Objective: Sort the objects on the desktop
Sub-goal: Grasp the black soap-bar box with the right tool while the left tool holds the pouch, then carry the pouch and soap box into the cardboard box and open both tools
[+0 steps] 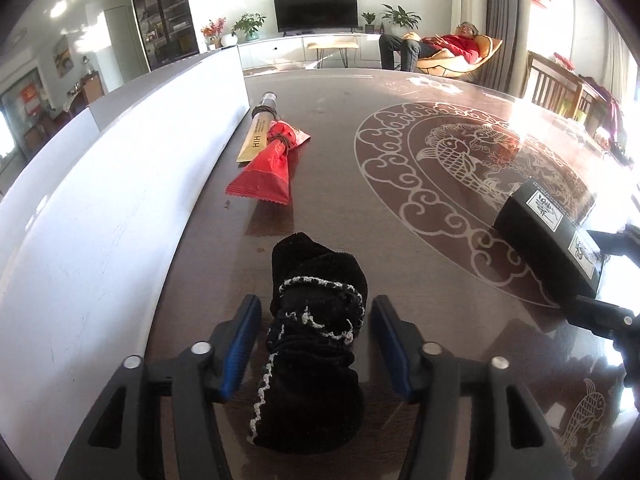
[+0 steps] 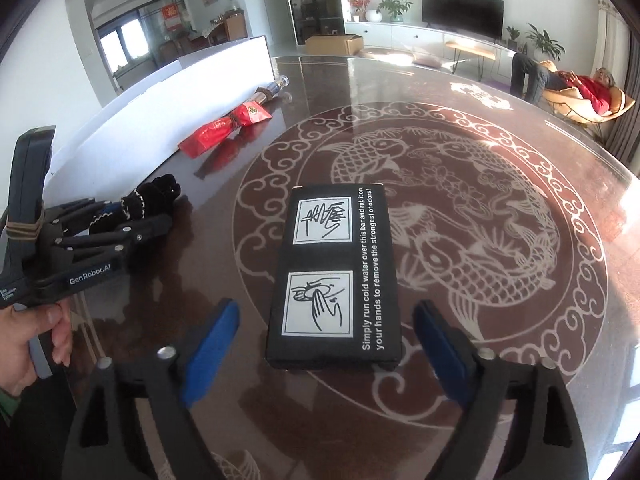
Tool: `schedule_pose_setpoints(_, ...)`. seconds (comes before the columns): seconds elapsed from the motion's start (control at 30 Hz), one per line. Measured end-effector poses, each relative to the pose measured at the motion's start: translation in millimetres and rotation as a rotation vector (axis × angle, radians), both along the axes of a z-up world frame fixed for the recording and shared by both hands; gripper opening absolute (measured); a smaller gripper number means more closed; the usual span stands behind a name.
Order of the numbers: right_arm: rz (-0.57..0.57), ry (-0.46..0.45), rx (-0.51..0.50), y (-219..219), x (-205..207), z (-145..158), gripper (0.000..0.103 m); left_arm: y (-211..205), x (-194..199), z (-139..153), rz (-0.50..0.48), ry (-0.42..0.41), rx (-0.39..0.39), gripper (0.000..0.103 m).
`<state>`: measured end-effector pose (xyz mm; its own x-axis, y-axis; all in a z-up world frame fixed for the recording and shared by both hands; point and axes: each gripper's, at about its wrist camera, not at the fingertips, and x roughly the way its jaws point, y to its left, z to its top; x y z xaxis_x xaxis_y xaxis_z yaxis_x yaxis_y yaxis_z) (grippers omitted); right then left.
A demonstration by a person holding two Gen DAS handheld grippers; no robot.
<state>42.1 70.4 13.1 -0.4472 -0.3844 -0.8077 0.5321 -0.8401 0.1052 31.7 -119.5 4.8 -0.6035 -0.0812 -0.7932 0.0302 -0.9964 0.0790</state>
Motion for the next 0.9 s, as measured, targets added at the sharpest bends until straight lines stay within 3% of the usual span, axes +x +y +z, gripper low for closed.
schedule_pose_setpoints(0.03,-0.007,0.003,0.006,2,2,-4,0.103,3,1,2,-0.009,0.003,-0.014,0.097)
schedule_pose_setpoints(0.07,-0.012,-0.003,0.019,3,4,-9,0.103,4,1,2,-0.018,0.015,-0.027,0.101)
schedule_pose_setpoints(0.23,-0.026,0.040,0.118,-10,2,-21,0.103,9,0,-2,-0.018,-0.017,-0.079,0.102)
schedule_pose_setpoints(0.33,-0.026,0.039,0.112,-6,4,-22,0.103,3,-4,-5,-0.012,-0.034,-0.031,0.103)
schedule_pose_setpoints(0.47,-0.026,0.039,0.112,-6,3,-23,0.103,-15,-9,-10,-0.002,-0.062,0.097,0.103)
schedule_pose_setpoints(0.77,-0.037,0.045,0.114,-6,3,-21,0.103,-9,-9,-11,-0.005,-0.077,0.077,0.103)
schedule_pose_setpoints(0.9,-0.026,0.036,0.117,-7,0,-20,0.103,-10,-18,-9,-0.040,-0.182,0.077,0.103)
